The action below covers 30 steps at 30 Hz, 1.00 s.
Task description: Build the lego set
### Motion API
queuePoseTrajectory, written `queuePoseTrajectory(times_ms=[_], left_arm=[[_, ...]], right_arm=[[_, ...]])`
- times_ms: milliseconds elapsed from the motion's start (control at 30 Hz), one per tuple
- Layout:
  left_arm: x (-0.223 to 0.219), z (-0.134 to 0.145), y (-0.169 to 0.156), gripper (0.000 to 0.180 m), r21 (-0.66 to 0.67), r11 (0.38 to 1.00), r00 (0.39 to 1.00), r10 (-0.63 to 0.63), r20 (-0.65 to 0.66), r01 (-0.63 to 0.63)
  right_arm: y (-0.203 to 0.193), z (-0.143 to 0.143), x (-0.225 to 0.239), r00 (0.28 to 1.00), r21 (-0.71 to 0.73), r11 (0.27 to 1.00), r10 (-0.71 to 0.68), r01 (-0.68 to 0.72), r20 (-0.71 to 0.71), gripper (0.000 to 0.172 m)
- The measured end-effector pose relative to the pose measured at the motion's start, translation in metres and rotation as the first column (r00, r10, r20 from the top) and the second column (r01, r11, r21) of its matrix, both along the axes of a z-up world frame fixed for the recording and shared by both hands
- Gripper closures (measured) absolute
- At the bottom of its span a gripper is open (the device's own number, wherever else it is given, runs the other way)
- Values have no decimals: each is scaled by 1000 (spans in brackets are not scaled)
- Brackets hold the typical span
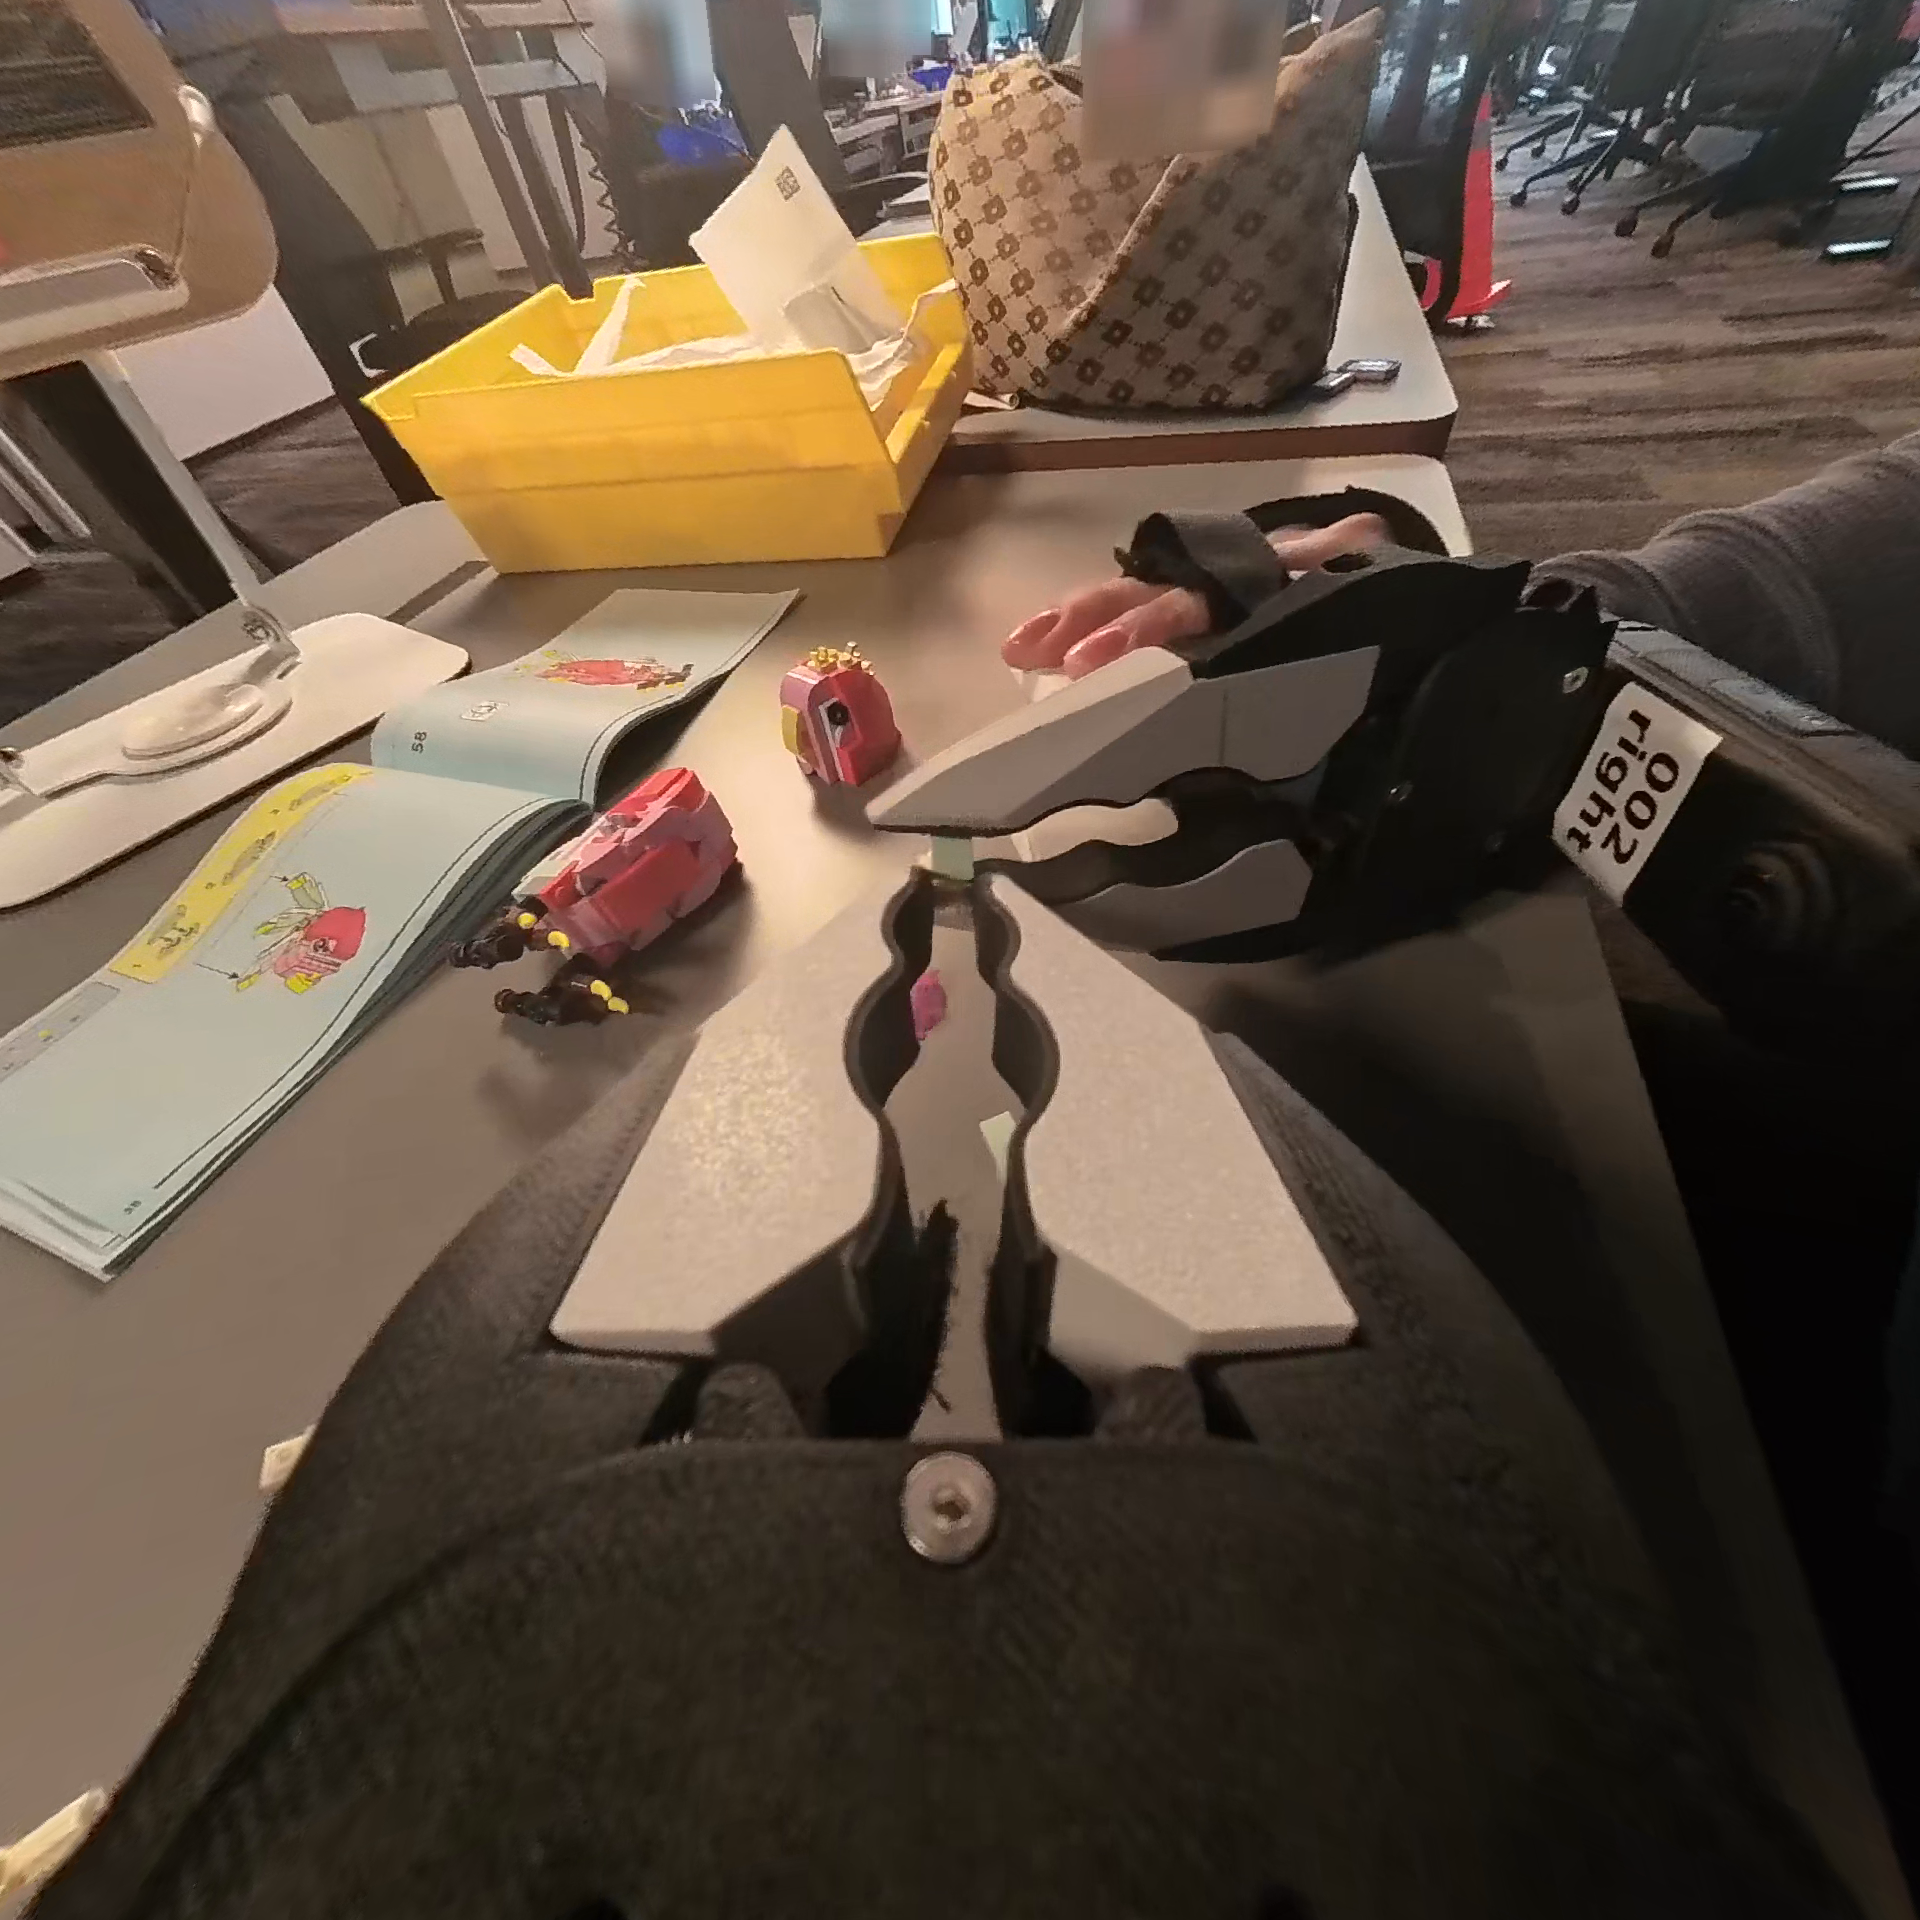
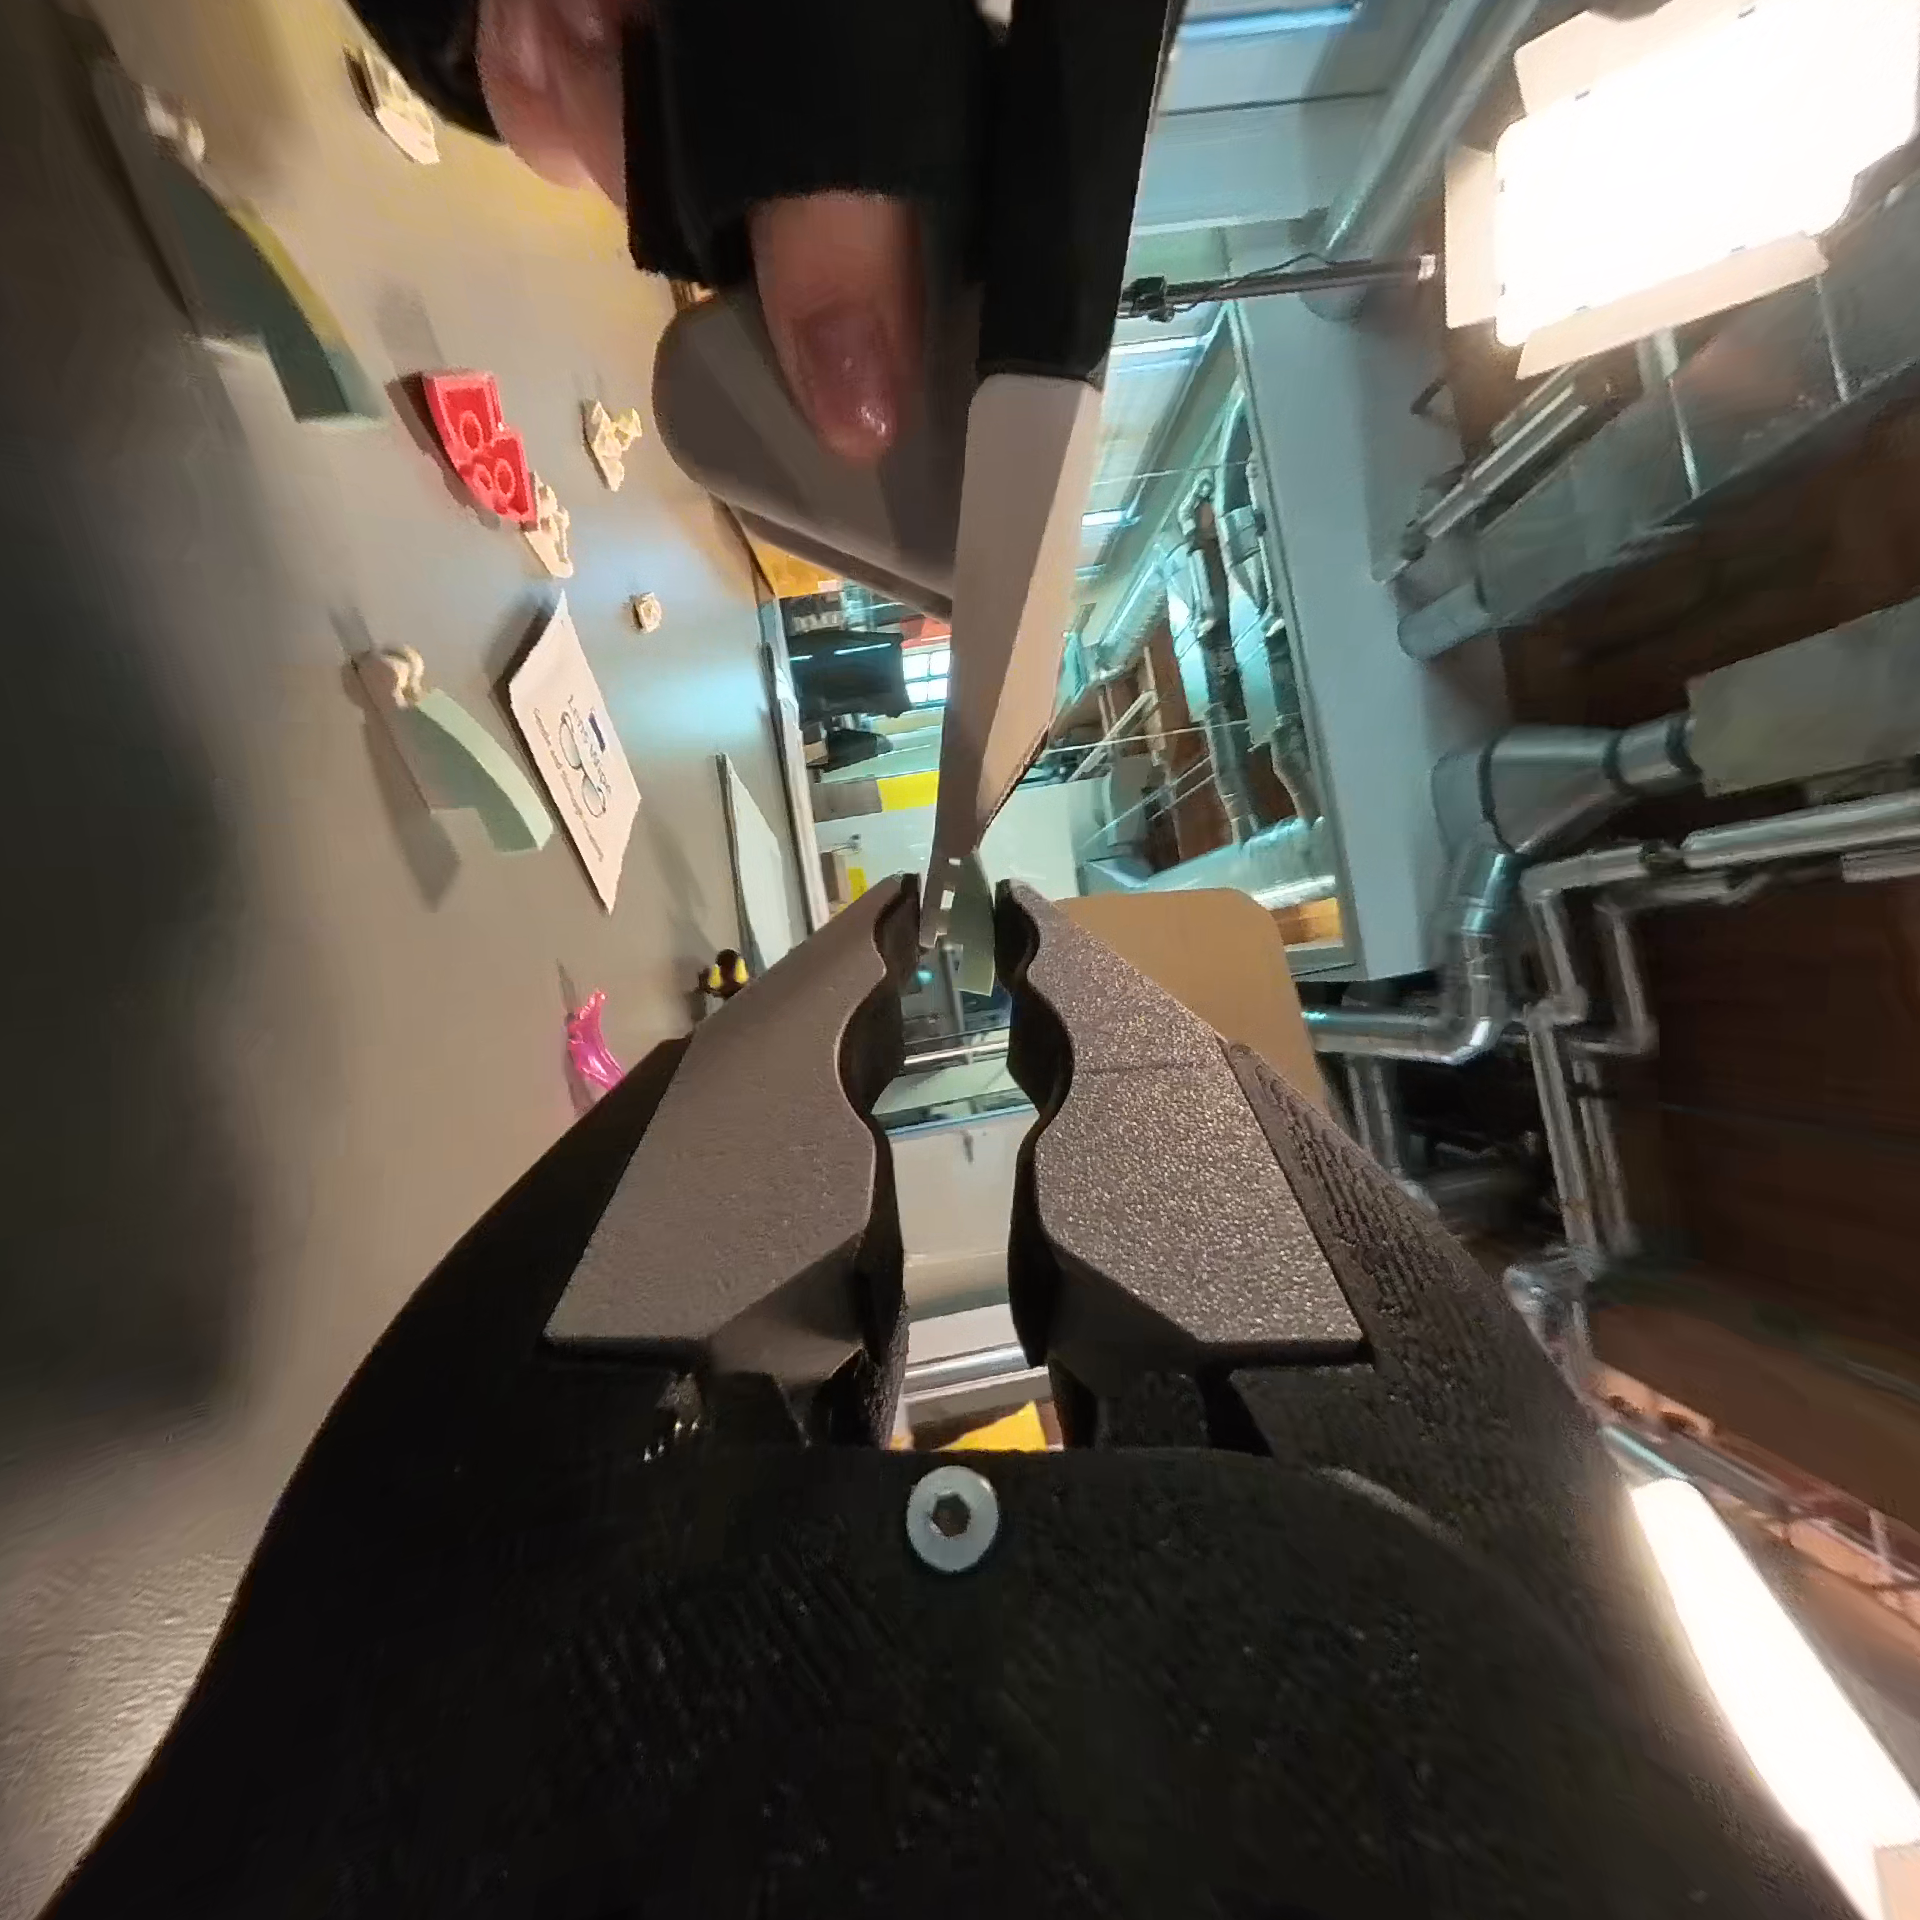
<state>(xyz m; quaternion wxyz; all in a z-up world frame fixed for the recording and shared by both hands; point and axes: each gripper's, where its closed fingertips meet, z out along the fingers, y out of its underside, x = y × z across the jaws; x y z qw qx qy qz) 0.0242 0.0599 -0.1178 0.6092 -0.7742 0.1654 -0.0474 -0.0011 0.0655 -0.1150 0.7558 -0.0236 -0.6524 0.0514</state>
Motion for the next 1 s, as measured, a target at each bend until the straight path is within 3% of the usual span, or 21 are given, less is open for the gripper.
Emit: queuePoseTrajectory(times_ms=[433, 700, 1000], left_arm=[[1, -3, -4, 174, -53, 995, 989, -74, 126, 82], [-5, -11, -5, 175, -155, 972, 890, -93, 447, 179], [-5, -16, -3, 175, -165, 976, 931, -79, 356, 146]], right_arm=[[-8, -8, 4, 990, -157, 987, 56, -36, 128, 159], [-9, -20, 2, 942, -444, 894, 198, -60, 272, 159], [-5, -31, -5, 926, -484, 875, 183, -1, 329, 157]])
